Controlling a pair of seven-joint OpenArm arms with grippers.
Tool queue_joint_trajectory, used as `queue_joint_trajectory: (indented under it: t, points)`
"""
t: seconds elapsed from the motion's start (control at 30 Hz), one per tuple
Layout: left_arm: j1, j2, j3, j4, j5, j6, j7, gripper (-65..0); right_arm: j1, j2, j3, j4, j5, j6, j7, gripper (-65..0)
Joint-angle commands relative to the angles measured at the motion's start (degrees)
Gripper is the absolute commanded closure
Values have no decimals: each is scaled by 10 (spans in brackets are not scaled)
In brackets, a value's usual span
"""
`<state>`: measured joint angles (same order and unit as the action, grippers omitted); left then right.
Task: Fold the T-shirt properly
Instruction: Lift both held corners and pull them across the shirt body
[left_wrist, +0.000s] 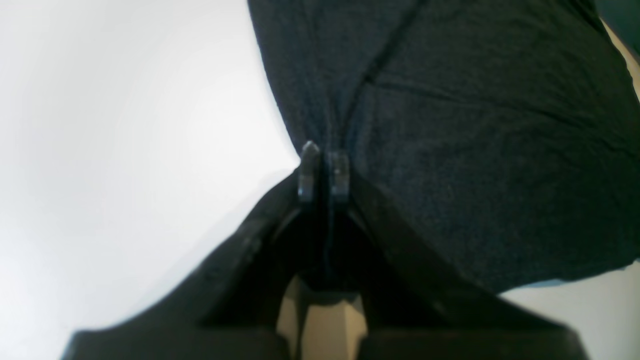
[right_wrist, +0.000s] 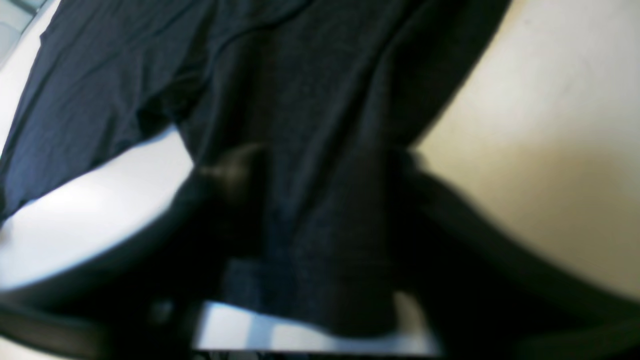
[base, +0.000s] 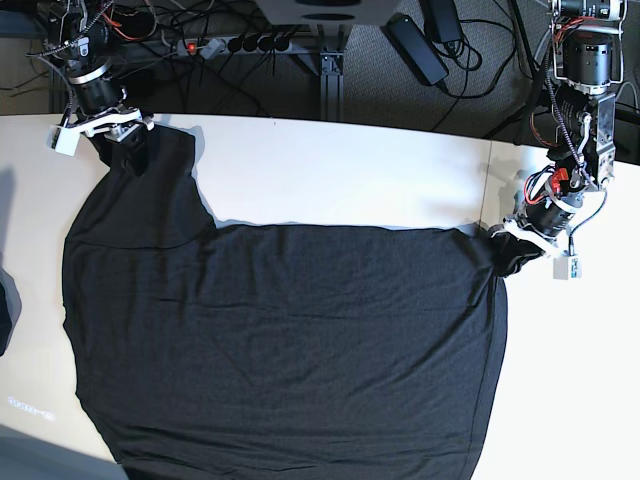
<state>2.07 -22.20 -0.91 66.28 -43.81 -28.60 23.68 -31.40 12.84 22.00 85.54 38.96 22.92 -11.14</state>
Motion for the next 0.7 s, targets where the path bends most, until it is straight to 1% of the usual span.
queue_joint_trajectory:
  t: [0.0,0.03,0.07,0.1,0.13,0.37,0.43,0.53,0.67]
  points:
    - [13,1,9,-11,38,0,73,0,-5,4,0,0,-10,-2,-28,-164]
    - [12,1,9,-11,38,-16,73,0,-5,5,0,0,-10,-2,-28,-76]
    - [12,1,9,-11,38,-49,71,0,-5,5,0,0,-11,-2,-28,0]
    - [12,1,9,-11,38,-90,70,0,-5,5,0,0,-11,-2,-28,0]
    - [12,1,9,-11,37,-114,67,0,-5,5,0,0,-11,-2,-28,0]
    - [10,1,6,-11,-13,-114,64,0,-5,5,0,3,-11,-2,-29,0]
    - [9,1,-1,-10,-29,-114,64,0,-5,5,0,11,-11,-1,-38,0]
    - [9,1,-23,-6,-49,-114,92,0,-7,5,9,42,-8,10,-77,0]
    - [10,-14,-54,-2,-104,-114,156,0,-19,15,42,97,42,14,-144,0]
